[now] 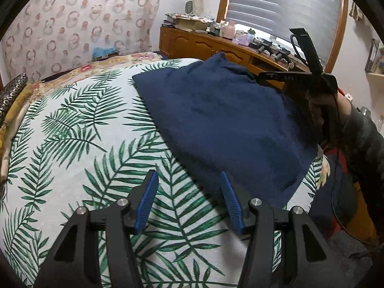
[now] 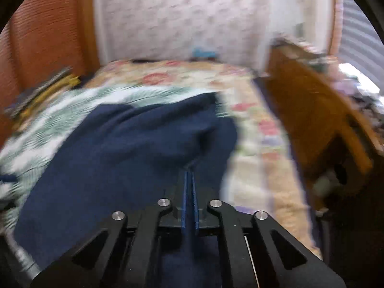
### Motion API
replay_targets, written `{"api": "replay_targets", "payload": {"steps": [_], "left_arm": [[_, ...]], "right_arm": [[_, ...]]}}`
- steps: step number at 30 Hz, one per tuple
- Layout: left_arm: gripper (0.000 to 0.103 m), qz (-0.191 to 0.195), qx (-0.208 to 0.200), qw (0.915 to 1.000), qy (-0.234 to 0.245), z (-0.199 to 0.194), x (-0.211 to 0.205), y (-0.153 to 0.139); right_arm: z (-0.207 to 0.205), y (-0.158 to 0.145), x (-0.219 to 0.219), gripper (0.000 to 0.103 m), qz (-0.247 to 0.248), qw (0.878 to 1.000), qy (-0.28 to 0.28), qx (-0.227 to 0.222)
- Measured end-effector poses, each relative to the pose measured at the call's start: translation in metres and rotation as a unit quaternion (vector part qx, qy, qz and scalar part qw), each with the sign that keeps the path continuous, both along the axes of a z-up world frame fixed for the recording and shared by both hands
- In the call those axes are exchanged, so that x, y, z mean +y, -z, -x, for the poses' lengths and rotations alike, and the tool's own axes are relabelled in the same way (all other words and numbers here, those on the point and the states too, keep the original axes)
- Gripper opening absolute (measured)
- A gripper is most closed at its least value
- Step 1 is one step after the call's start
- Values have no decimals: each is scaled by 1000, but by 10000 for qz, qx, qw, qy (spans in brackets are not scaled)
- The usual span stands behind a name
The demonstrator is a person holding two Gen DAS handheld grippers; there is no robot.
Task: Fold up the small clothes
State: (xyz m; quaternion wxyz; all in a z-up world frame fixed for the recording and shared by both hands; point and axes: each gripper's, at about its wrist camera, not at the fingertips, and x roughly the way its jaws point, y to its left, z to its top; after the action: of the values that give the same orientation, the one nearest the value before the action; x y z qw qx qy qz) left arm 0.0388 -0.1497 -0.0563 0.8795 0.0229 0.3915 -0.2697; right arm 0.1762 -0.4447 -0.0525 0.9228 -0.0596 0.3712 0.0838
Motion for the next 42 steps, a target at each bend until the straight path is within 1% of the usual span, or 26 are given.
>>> {"api": "replay_targets", "payload": {"steps": [2,7,10,12,17,19,20,22,23,24,25,26,27,28,31,32,33,34,35,36,37,39,42], "left_arm": [[53,-13,31,10000,52,1,-3,1],[53,-38,54,9999,86,3,-6,2],[53,-44,65,9999,93,5,-6,2],[53,-38,79,9999,104,6,-6,2],[53,0,109,9998,171,12,-8,1],[53,24,163,9997,203,13,-9,3],[53,38,193,9996,221,13,-9,3],[53,82,260,9993,268,14,-10,6],[53,104,283,9992,281,15,-10,6],[53,120,304,9990,295,16,-11,7],[52,157,337,9988,326,17,-11,7],[50,225,376,9983,374,18,-11,7],[46,263,429,9978,435,20,-12,8],[45,270,477,9973,480,20,-13,8],[44,194,597,9961,625,25,-18,13],[43,176,582,9959,675,27,-20,13],[39,168,600,9954,723,28,-22,13],[30,191,636,9945,814,29,-24,13],[24,229,700,9934,884,29,-26,12],[14,244,765,9922,952,29,-29,13],[7,201,741,9923,970,28,-31,12],[1,83,590,9935,965,30,-36,6],[1,261,278,9944,982,29,-38,-20]], "right_arm": [[-1,1,-10,0,-91,9999,123,76],[11,-4,-19,1,-42,9997,251,-18],[24,-11,-17,1,-144,9997,94,-147],[36,-14,-14,2,-198,9996,-38,-202],[61,-10,4,7,-103,9991,-368,-187],[69,-6,9,11,-81,9987,-470,-165],[74,-4,12,15,-76,9985,-515,-146],[84,1,19,25,-104,9980,-614,-87],[88,4,21,34,-116,9976,-675,-54],[94,8,25,37,-106,9972,-737,-20],[98,10,27,38,-101,9969,-784,9],[102,13,30,39,-101,9965,-832,33],[105,15,33,43,-96,9961,-874,48],[108,15,34,45,-94,9959,-903,51],[117,17,37,46,-223,9937,-1091,123],[118,18,38,46,-235,9932,-1131,154],[121,19,40,46,-195,9930,-1154,172],[123,20,42,47,-159,9927,-1186,172],[124,19,42,47,-148,9924,-1206,174],[125,20,43,48,-145,9922,-1230,173],[127,20,44,48,-154,9920,-1244,167],[130,21,46,53,-208,9912,-1294,174],[136,22,48,55,-322,9885,-1465,203]]}}
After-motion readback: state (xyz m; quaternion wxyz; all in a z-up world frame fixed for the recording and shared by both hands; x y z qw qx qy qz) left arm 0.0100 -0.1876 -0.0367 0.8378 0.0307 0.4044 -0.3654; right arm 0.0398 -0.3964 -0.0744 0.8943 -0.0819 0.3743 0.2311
